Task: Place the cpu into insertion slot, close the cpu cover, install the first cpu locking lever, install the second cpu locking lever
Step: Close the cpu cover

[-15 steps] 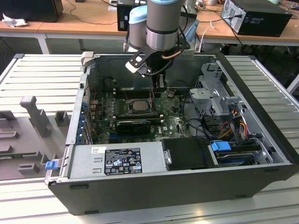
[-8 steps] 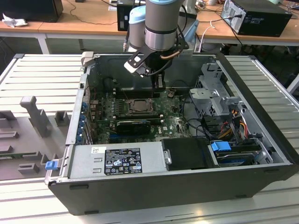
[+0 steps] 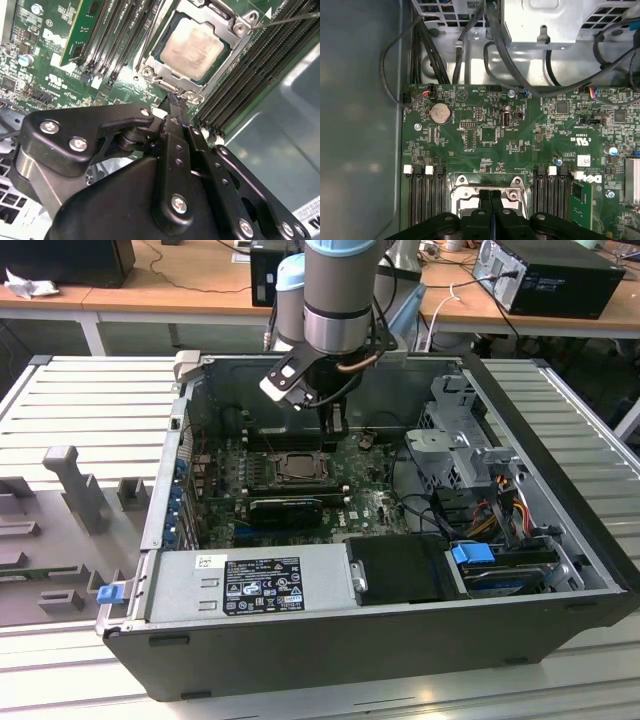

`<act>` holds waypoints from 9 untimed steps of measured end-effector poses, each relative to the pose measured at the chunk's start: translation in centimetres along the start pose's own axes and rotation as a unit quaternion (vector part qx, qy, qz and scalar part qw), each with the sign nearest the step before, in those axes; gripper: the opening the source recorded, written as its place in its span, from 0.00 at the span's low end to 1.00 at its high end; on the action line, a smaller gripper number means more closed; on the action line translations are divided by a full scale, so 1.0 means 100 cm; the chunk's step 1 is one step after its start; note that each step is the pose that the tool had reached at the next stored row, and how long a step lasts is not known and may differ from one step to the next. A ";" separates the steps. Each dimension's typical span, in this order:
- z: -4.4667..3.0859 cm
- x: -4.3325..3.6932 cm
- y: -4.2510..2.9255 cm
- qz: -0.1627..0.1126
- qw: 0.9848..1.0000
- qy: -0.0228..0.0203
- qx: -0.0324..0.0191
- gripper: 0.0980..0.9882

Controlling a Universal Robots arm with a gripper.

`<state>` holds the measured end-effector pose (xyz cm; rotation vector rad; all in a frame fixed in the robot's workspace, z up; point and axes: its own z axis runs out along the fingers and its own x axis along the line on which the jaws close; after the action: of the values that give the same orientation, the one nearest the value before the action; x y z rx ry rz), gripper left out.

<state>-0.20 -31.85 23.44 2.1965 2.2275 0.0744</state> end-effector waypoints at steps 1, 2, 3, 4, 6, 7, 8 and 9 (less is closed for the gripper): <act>0.0024 -0.0003 -0.0010 -0.005 1.000 0.000 0.000 0.01; 0.0039 -0.0003 -0.0023 -0.007 1.000 0.000 0.000 0.01; 0.0051 -0.0003 -0.0054 -0.008 1.000 0.000 0.001 0.01; 0.0057 -0.0003 -0.0113 -0.008 1.000 0.000 0.001 0.01; 0.0061 -0.0001 -0.0210 -0.008 1.000 0.001 0.002 0.01; 0.0061 -0.0001 -0.0239 -0.008 1.000 0.001 0.002 0.01; 0.0060 0.0000 -0.0266 -0.008 1.000 0.001 0.002 0.01; 0.0059 0.0000 -0.0293 -0.008 1.000 0.000 0.002 0.01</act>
<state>-3.11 -31.88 22.73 2.1799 2.2479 0.0713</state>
